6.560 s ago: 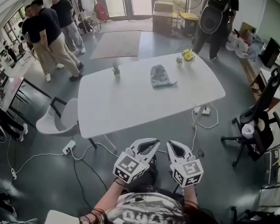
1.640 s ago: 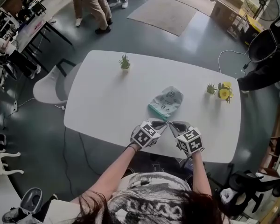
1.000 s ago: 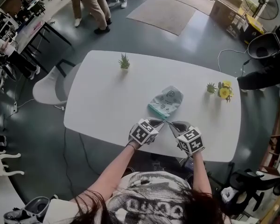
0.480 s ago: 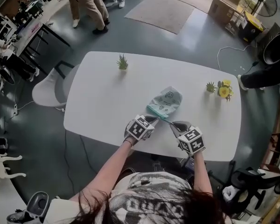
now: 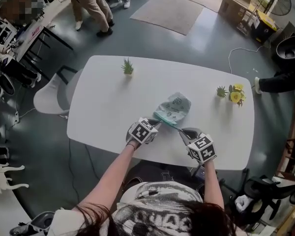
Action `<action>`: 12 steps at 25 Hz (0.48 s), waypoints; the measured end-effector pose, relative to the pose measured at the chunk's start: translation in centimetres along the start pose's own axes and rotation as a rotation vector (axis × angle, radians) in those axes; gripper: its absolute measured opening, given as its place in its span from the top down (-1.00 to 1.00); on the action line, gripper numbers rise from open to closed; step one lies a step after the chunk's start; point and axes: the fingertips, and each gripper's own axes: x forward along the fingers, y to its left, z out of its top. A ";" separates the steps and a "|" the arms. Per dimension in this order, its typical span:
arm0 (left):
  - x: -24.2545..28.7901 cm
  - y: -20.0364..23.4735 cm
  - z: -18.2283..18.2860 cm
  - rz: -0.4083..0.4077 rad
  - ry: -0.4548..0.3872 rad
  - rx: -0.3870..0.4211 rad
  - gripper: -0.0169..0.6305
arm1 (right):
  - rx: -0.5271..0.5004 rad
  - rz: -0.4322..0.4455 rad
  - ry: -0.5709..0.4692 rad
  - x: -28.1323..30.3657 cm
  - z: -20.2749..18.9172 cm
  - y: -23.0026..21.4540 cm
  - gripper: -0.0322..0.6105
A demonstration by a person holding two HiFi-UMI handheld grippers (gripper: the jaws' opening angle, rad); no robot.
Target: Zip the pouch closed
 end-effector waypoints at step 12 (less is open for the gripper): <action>-1.1 4.9 -1.2 0.090 0.047 -0.044 0.90 | 0.027 -0.016 0.011 -0.5 -0.8 -1.2 0.87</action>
